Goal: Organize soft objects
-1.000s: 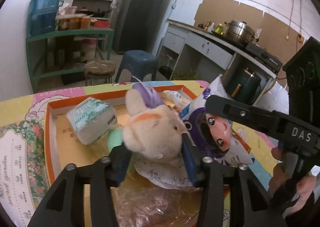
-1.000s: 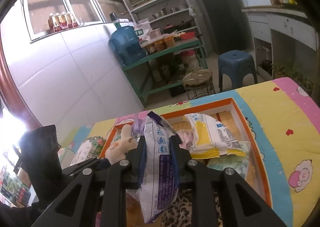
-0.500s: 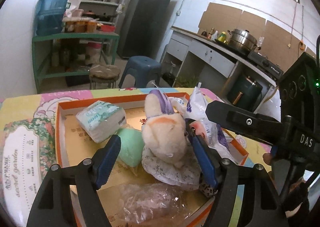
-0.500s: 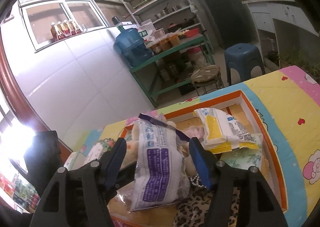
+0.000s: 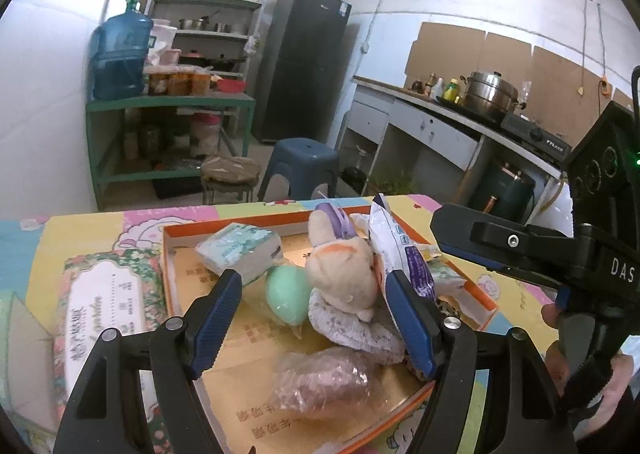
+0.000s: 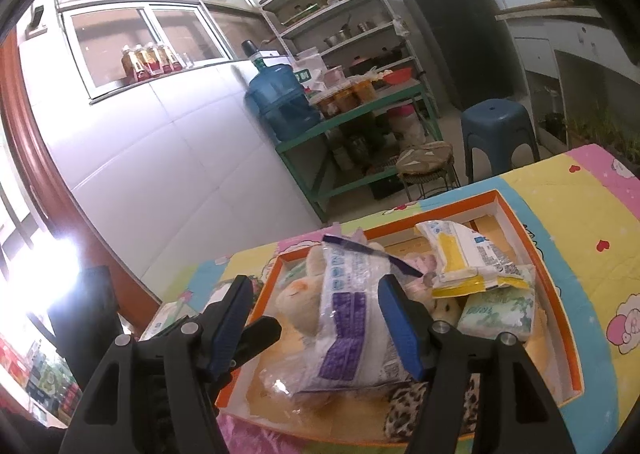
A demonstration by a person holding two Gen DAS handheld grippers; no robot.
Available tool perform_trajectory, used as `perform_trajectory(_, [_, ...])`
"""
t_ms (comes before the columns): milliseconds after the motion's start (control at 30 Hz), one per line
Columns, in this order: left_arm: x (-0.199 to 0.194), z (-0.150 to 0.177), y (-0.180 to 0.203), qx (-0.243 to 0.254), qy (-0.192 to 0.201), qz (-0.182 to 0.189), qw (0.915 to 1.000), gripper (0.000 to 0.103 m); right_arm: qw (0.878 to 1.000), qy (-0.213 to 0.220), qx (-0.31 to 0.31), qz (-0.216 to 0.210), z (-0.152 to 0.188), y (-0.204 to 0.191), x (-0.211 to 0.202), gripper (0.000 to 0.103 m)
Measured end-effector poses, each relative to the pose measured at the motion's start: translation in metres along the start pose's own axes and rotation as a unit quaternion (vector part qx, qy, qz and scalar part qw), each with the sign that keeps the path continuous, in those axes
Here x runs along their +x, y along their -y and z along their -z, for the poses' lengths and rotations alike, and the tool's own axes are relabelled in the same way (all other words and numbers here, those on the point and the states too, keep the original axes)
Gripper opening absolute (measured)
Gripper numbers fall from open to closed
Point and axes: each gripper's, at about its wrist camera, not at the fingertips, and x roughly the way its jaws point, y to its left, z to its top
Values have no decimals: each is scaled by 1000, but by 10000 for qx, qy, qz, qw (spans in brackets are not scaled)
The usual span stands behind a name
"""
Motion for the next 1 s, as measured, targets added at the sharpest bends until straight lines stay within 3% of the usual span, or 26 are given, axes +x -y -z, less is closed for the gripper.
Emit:
perform_trajectory(600, [-81, 1, -12, -69, 457, -52, 9989, 76, 9993, 197, -302, 93, 19, -67, -37, 65])
perform_trajectory(1000, [-159, 12, -14, 20, 744, -299, 9968, 76, 9927, 621, -838, 613, 48, -135, -85, 65])
